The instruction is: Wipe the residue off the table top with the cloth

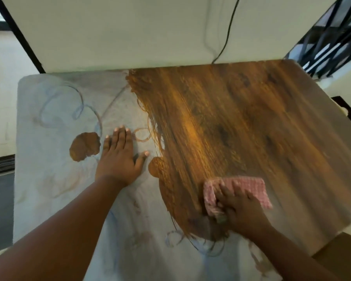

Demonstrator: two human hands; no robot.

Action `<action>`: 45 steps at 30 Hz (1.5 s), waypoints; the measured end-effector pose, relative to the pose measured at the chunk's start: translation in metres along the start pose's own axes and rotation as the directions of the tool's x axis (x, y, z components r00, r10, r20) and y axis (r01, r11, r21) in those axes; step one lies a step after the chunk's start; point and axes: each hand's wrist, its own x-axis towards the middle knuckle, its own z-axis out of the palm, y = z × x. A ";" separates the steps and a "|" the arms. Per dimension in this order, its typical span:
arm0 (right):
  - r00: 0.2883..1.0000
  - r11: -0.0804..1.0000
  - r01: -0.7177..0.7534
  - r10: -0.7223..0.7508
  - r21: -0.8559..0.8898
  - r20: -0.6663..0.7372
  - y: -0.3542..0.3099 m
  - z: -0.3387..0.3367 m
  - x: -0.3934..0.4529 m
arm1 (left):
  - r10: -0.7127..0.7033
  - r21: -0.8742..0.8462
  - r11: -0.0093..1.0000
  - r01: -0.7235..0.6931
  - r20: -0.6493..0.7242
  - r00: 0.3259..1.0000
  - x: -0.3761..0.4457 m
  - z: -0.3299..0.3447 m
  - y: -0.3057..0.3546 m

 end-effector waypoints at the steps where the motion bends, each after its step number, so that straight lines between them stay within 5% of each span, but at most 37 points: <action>1: 0.998 0.998 -0.047 0.046 0.034 0.031 -0.010 -0.002 0.006 | 0.004 0.001 1.000 -0.004 0.003 1.000 0.000 0.000 0.000; 6: 0.986 0.980 0.168 -0.170 -0.111 -0.004 -0.050 0.022 -0.045 | 0.012 0.001 1.000 -0.012 0.007 1.000 -0.002 -0.001 0.001; 9: 0.939 0.933 0.338 -0.325 -0.124 0.113 -0.036 0.042 -0.108 | 0.007 0.009 1.000 -0.007 -0.001 1.000 -0.003 -0.001 0.001; 13: 0.941 0.935 0.323 -0.300 -0.148 0.159 0.026 0.024 -0.104 | 0.020 0.027 0.999 -0.019 -0.017 1.000 -0.004 -0.002 0.003; 18: 0.995 0.999 0.037 -0.039 0.030 0.093 -0.001 0.021 -0.074 | 0.013 0.103 0.995 -0.007 -0.055 0.998 -0.009 -0.009 0.009; 21: 0.966 0.966 0.259 -0.259 0.024 0.013 -0.037 0.040 -0.114 | -0.012 0.132 0.991 0.021 -0.071 0.997 -0.024 -0.016 0.018; 25: 0.898 0.911 0.394 -0.410 0.122 0.161 -0.015 0.033 -0.158 | -0.011 0.073 0.997 0.016 -0.062 0.998 -0.081 -0.012 0.035; 28: 0.956 0.949 0.285 -0.292 0.135 0.039 0.018 0.017 -0.150 | 0.042 0.097 0.995 -0.039 -0.031 0.999 -0.132 -0.001 0.043; 31: 0.991 0.993 0.118 -0.119 0.017 0.058 0.030 0.005 -0.125 | 0.023 0.087 0.996 -0.021 -0.012 1.000 -0.165 0.009 0.050; 37: 0.961 0.960 0.272 -0.274 0.074 0.027 -0.003 0.032 -0.157 | -0.064 0.013 0.998 0.065 -0.061 0.996 -0.167 0.012 0.052; 45: 1.000 0.999 0.028 -0.028 -0.030 -0.008 0.046 0.016 -0.148 | -0.099 0.017 0.995 0.100 -0.037 0.994 -0.164 0.016 0.050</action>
